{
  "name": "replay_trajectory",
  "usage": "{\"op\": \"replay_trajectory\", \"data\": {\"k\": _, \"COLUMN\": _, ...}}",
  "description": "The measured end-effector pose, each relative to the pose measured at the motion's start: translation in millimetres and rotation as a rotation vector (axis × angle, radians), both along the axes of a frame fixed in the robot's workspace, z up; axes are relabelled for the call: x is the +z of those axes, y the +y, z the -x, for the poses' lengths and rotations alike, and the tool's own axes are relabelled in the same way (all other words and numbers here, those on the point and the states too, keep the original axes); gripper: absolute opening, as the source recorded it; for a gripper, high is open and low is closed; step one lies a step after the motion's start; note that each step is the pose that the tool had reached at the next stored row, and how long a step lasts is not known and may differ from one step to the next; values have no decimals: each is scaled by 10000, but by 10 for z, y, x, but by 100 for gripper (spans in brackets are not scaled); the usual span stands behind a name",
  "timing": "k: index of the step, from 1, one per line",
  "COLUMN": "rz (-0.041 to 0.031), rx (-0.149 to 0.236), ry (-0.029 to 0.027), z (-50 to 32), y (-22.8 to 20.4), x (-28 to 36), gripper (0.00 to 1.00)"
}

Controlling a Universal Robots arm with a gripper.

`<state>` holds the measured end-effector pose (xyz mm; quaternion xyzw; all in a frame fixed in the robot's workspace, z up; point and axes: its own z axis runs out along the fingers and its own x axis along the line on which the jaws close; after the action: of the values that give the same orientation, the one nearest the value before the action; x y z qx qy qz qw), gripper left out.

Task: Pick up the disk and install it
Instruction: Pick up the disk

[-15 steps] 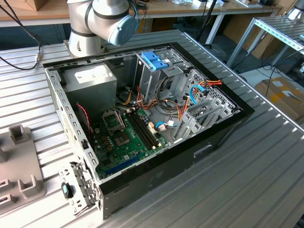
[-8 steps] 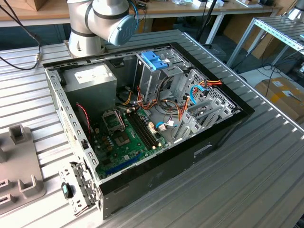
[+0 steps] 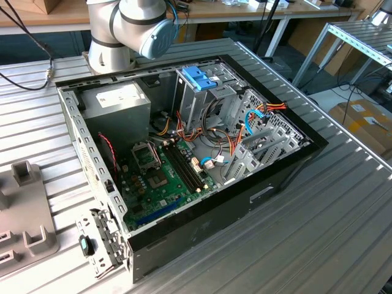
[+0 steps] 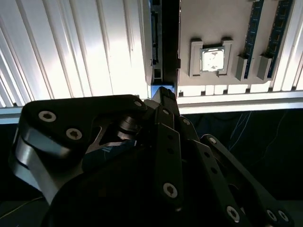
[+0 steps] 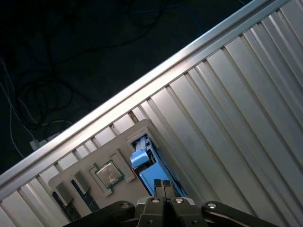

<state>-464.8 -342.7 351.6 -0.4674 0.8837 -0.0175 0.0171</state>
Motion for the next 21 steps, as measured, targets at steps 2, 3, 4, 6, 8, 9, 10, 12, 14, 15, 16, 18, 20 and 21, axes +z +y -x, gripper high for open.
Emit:
{"op": "replay_trajectory", "data": {"k": 2, "rz": 0, "rx": 217, "ry": 0, "z": 0, "y": 0, "x": 0, "gripper": 11}}
{"op": "replay_trajectory", "data": {"k": 3, "rz": 0, "rx": 363, "ry": 0, "z": 0, "y": 0, "x": 0, "gripper": 11}}
{"op": "replay_trajectory", "data": {"k": 4, "rz": 0, "rx": 494, "ry": 0, "z": 0, "y": 0, "x": 0, "gripper": 11}}
{"op": "replay_trajectory", "data": {"k": 6, "rz": 2, "rx": 917, "ry": 0, "z": 0, "y": 0, "x": 0, "gripper": 11}}
{"op": "replay_trajectory", "data": {"k": 8, "rz": 5, "rx": 1142, "ry": 0, "z": 0, "y": 0, "x": 0, "gripper": 11}}
{"op": "replay_trajectory", "data": {"k": 9, "rz": 6, "rx": 1312, "ry": 0, "z": 0, "y": 0, "x": 0, "gripper": 11}}
{"op": "replay_trajectory", "data": {"k": 10, "rz": 6, "rx": 1430, "ry": 0, "z": 0, "y": 0, "x": -1, "gripper": 11}}
{"op": "replay_trajectory", "data": {"k": 12, "rz": 6, "rx": 1918, "ry": 0, "z": 0, "y": 0, "x": -1, "gripper": 11}}
{"op": "replay_trajectory", "data": {"k": 14, "rz": 7, "rx": 2196, "ry": 0, "z": 0, "y": 0, "x": -2, "gripper": 11}}
{"op": "replay_trajectory", "data": {"k": 15, "rz": 8, "rx": 2309, "ry": 1, "z": 0, "y": 0, "x": -2, "gripper": 11}}
{"op": "replay_trajectory", "data": {"k": 16, "rz": 8, "rx": 2419, "ry": 1, "z": 0, "y": 0, "x": -2, "gripper": 11}}
{"op": "replay_trajectory", "data": {"k": 18, "rz": 11, "rx": 2656, "ry": 0, "z": 0, "y": 0, "x": -3, "gripper": 11}}
{"op": "replay_trajectory", "data": {"k": 20, "rz": 14, "rx": 2828, "ry": 1, "z": 0, "y": 0, "x": -3, "gripper": 11}}
{"op": "replay_trajectory", "data": {"k": 21, "rz": 14, "rx": 2840, "ry": 1, "z": 0, "y": 0, "x": -3, "gripper": 11}}
